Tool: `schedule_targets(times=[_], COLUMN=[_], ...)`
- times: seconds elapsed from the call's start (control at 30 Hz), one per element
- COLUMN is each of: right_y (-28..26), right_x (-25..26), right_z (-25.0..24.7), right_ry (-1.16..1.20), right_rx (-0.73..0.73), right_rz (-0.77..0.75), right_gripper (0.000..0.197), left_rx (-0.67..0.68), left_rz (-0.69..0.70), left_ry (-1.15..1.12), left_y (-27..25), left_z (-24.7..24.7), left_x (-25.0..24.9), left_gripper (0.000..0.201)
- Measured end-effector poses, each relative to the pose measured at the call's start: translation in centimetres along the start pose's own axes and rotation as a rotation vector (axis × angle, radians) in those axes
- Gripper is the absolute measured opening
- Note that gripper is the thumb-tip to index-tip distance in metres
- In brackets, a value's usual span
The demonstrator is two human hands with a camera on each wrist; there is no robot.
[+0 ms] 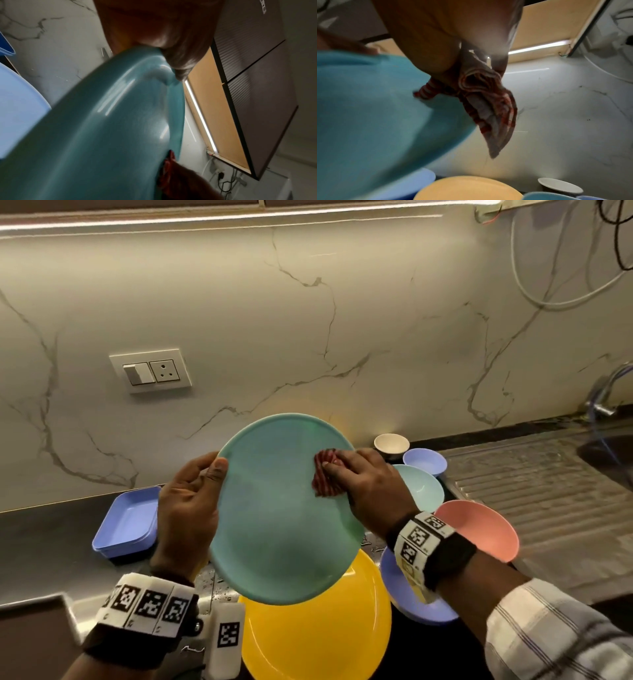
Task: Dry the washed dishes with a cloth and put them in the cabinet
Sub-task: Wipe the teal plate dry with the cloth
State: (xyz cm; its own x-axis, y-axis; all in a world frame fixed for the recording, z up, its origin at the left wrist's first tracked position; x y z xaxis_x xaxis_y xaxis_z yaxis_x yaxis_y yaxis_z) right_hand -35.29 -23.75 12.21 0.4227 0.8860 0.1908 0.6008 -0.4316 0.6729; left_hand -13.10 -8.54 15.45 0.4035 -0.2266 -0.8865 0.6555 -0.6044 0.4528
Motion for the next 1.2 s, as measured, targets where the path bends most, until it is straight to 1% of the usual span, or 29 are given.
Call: schedule_targets(times=[0.07,0.1,0.17,0.2,0.27,0.33,0.37,0.4,0.43,0.47,0.53,0.6,0.63,0.67,0.73,0.77,0.8,0.87,0.9,0.93,0.97,1.03,1.07,1.1,1.13,1.17,1.2], right_y=[-1.5,-2.8,-5.6,-6.8,-8.1,-7.7,-7.2,-6.7,-5.9,-5.0,-2.5,0.5,1.7,2.7,3.5,3.5,3.2,2.4,2.0,1.6,1.2,0.5,0.0,-0.3,-0.7,-1.1,-1.5], right_x=[-0.2,0.0,1.5,2.8,5.7,7.6,8.1,8.2,8.2,7.8,6.9,6.2,5.9,5.8,6.0,6.1,6.0,5.7,5.4,5.2,4.9,4.4,4.1,3.9,3.8,3.6,3.4], right_z=[1.1,1.9,3.7,4.6,5.7,5.3,4.8,4.2,3.3,2.6,1.2,-0.1,-0.7,-1.2,-1.8,-1.9,-1.8,-1.6,-1.5,-1.5,-1.6,-2.1,-2.3,-2.5,-2.6,-2.7,-2.7], right_ry=[-0.004,0.009,0.063,0.131,0.361,0.63,0.76,0.878,0.975,1.068,1.292,1.528,1.639,1.761,1.934,1.953,1.966,1.94,1.93,1.932,1.94,1.96,1.973,1.985,1.995,1.997,1.983], right_rx=[0.059,0.095,0.164,0.202,0.303,0.389,0.422,0.431,0.401,0.338,0.161,-0.014,-0.081,-0.123,-0.102,-0.089,-0.084,-0.105,-0.124,-0.127,-0.115,-0.076,-0.05,-0.017,0.016,0.044,0.067], right_rz=[0.038,0.063,0.088,0.084,0.048,0.011,0.031,0.079,0.156,0.258,0.472,0.596,0.637,0.67,0.684,0.705,0.74,0.814,0.835,0.839,0.829,0.81,0.805,0.794,0.783,0.772,0.776], right_gripper=[0.042,0.04,0.036,0.034,0.03,0.03,0.031,0.034,0.038,0.042,0.042,0.034,0.028,0.029,0.048,0.054,0.056,0.047,0.042,0.04,0.039,0.037,0.036,0.037,0.039,0.042,0.041], left_rx=[-0.034,-0.066,-0.118,-0.131,-0.149,-0.17,-0.197,-0.224,-0.245,-0.26,-0.25,-0.162,-0.099,-0.023,0.125,0.185,0.241,0.359,0.397,0.405,0.39,0.307,0.281,0.258,0.245,0.236,0.23], left_rz=[0.018,0.029,0.05,0.06,0.062,0.07,0.081,0.098,0.121,0.15,0.241,0.363,0.428,0.491,0.58,0.62,0.664,0.712,0.688,0.61,0.474,0.121,-0.033,-0.157,-0.247,-0.302,-0.348], left_ry=[-0.03,-0.046,-0.062,-0.056,-0.002,0.079,0.118,0.154,0.182,0.215,0.253,0.296,0.351,0.4,0.429,0.421,0.421,0.464,0.481,0.479,0.465,0.385,0.321,0.242,0.159,0.083,0.029], left_y=[0.1,0.3,0.7,0.7,0.8,1.0,1.0,1.0,1.0,0.9,0.4,-0.3,-0.9,-1.3,-2.3,-2.8,-3.3,-4.4,-4.5,-4.1,-3.4,-1.5,-0.8,-0.2,0.2,0.5,0.8], left_z=[-0.3,-0.5,-0.9,-0.9,-0.9,-1.1,-1.3,-1.5,-1.5,-1.5,-0.9,0.2,0.9,1.7,2.9,3.2,3.5,4.0,4.0,3.5,2.8,1.1,0.4,-0.2,-0.7,-1.0,-1.4], left_x=[-1.0,-1.4,-1.8,-1.8,-1.2,-0.4,-0.2,-0.2,-0.4,-0.8,-2.0,-3.2,-3.6,-3.6,-3.3,-3.1,-2.7,-1.8,-1.1,0.0,1.2,3.5,4.4,5.0,5.3,5.4,5.6], left_gripper=[0.015,0.015,0.016,0.016,0.015,0.012,0.015,0.02,0.021,0.021,0.014,0.014,0.02,0.026,0.03,0.032,0.034,0.038,0.037,0.035,0.036,0.048,0.05,0.045,0.039,0.036,0.038])
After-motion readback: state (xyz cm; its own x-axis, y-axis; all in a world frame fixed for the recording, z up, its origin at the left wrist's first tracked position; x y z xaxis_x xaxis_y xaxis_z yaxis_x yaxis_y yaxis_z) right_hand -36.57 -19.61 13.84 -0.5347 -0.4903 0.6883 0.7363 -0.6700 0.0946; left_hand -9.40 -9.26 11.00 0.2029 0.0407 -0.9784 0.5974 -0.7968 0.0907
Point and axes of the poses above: each hand's wrist, its own y-axis towards the middle knuckle, its own z-axis out of the palm, x = y × z, the point moved 5 cm from there along y, towards the middle knuckle, and after that the axes turned 10 degrees about y, right-handed, at the moved point
